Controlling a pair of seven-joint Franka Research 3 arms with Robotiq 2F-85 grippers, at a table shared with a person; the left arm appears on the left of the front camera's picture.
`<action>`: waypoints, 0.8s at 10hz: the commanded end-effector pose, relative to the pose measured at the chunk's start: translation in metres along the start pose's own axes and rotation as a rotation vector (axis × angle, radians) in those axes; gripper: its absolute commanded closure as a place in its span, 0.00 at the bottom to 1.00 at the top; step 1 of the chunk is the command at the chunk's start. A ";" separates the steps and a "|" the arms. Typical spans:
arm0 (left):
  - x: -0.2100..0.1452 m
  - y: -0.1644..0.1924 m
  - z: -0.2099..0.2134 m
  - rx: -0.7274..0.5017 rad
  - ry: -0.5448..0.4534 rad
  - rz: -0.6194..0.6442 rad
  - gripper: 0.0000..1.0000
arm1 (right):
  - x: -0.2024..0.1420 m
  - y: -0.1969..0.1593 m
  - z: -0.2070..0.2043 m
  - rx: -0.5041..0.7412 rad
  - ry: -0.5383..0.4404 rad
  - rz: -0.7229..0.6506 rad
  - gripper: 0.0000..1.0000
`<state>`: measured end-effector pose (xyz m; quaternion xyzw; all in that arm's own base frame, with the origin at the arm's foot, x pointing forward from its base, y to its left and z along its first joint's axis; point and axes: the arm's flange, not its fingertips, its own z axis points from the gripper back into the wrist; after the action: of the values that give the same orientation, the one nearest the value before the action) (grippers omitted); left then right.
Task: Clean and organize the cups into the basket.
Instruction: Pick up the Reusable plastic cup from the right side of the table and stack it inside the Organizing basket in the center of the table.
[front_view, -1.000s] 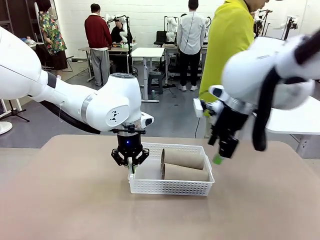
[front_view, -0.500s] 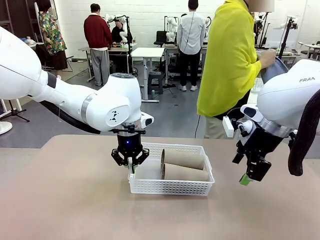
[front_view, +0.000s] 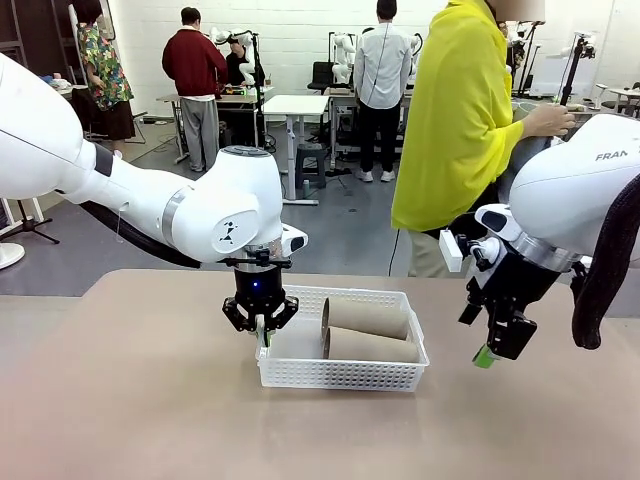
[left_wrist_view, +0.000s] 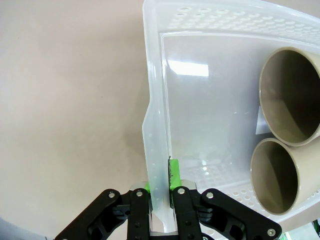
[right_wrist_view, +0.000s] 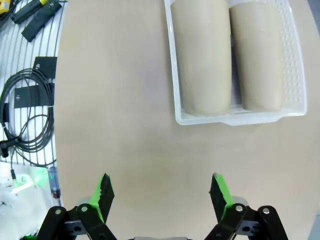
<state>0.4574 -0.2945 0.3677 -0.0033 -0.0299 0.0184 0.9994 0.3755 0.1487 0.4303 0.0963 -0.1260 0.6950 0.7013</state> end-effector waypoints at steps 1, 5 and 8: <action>0.000 -0.002 0.003 -0.005 -0.006 0.002 1.00 | -0.031 -0.006 0.015 0.068 -0.207 0.024 0.00; 0.000 -0.002 0.003 -0.005 -0.006 0.002 1.00 | -0.173 -0.019 0.037 -0.106 -0.704 -0.054 0.00; 0.000 -0.002 0.003 -0.005 -0.006 0.002 1.00 | -0.263 -0.006 0.030 -0.077 -0.925 -0.064 0.00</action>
<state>0.4574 -0.2945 0.3678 -0.0033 -0.0300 0.0185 0.9994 0.3669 -0.0957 0.3915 0.3366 -0.4483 0.5503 0.6188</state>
